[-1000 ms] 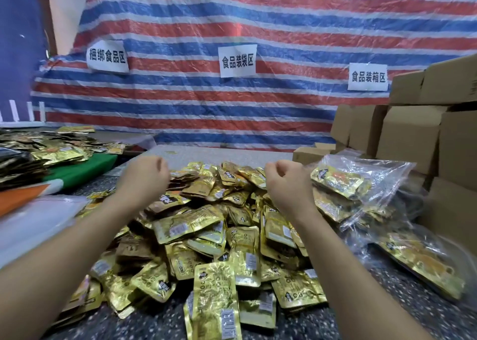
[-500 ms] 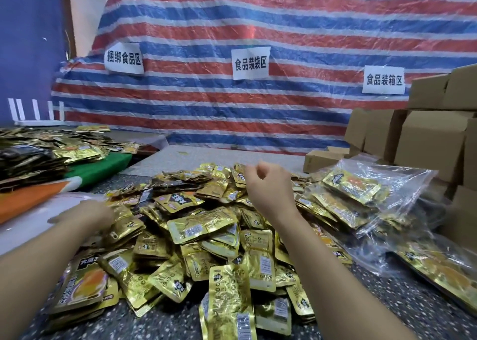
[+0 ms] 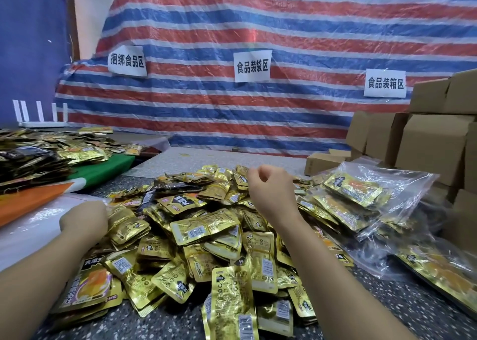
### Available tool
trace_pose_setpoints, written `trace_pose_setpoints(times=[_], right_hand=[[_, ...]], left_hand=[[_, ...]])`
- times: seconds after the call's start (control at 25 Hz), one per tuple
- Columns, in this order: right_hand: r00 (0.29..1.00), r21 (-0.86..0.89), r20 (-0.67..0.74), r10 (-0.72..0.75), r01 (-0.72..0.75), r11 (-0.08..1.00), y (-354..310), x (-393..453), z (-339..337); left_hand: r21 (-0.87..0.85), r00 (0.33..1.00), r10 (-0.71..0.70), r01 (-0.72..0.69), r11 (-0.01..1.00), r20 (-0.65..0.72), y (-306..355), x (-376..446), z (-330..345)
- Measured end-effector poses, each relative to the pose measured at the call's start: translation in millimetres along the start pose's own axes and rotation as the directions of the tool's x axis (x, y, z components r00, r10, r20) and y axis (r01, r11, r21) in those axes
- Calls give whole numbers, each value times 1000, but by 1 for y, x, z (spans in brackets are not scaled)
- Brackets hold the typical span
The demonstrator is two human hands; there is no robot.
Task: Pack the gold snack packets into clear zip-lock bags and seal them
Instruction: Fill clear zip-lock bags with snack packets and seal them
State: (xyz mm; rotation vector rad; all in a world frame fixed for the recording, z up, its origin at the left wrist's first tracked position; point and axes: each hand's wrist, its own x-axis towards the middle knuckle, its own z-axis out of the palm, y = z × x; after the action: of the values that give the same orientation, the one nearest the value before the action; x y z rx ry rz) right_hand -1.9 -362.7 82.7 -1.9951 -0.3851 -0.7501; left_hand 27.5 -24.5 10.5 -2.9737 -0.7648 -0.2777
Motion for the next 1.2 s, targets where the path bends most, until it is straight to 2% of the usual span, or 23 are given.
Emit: trace_pose_setpoints(times=[0.12,0.24,0.36,0.52,0.6,0.68,0.76,0.84,0.92,0.96,1.04,1.08,1.16,1.2], right_hand=[[1000,-5,4,6,-6,1000,0,0,1],[1000,4,3,17,-17,1000,-1,0,2],[999,25,2,40,-40,999,-1,2,3],[997,65,-47,62,-59,996,-3,8,-3],[995,65,-77,66,-61,996,-1,11,-11],[990,80,-119,74,-65,995,2,12,-22],[980,103,-182,86,-68,992,8,12,-36],[969,162,-206,140,-108,981,19,12,-51],[957,175,-218,193,-157,972,30,8,-63],[946,101,-266,185,-164,981,33,5,-67],[923,-76,-372,101,-139,987,38,-4,-70],[927,-72,-365,81,-114,991,40,-7,-69],[964,109,-240,114,-90,990,40,-13,-65],[975,241,-165,147,-104,965,38,-16,-64]], left_hand=[[-24,990,12,-16,1000,-140,1,-3,-8],[-211,942,-15,-59,976,-335,18,-1,-26],[-411,827,16,-297,862,-562,55,-7,-56],[-518,628,19,-657,548,-778,112,-45,-104],[-565,595,-2,-762,317,-804,135,-72,-123],[-645,645,-17,-763,47,-764,151,-96,-135],[-736,747,24,-649,-194,-664,162,-113,-144],[-792,817,110,-503,-346,-566,169,-123,-146],[-809,835,168,-427,-405,-524,177,-130,-141],[-808,836,167,-424,-409,-523,182,-135,-136],[-780,822,111,-476,-406,-559,191,-146,-122],[-749,804,69,-515,-416,-591,195,-150,-115],[-667,722,8,-635,-390,-692,202,-156,-100],[-615,650,2,-718,-327,-760,205,-156,-92]])
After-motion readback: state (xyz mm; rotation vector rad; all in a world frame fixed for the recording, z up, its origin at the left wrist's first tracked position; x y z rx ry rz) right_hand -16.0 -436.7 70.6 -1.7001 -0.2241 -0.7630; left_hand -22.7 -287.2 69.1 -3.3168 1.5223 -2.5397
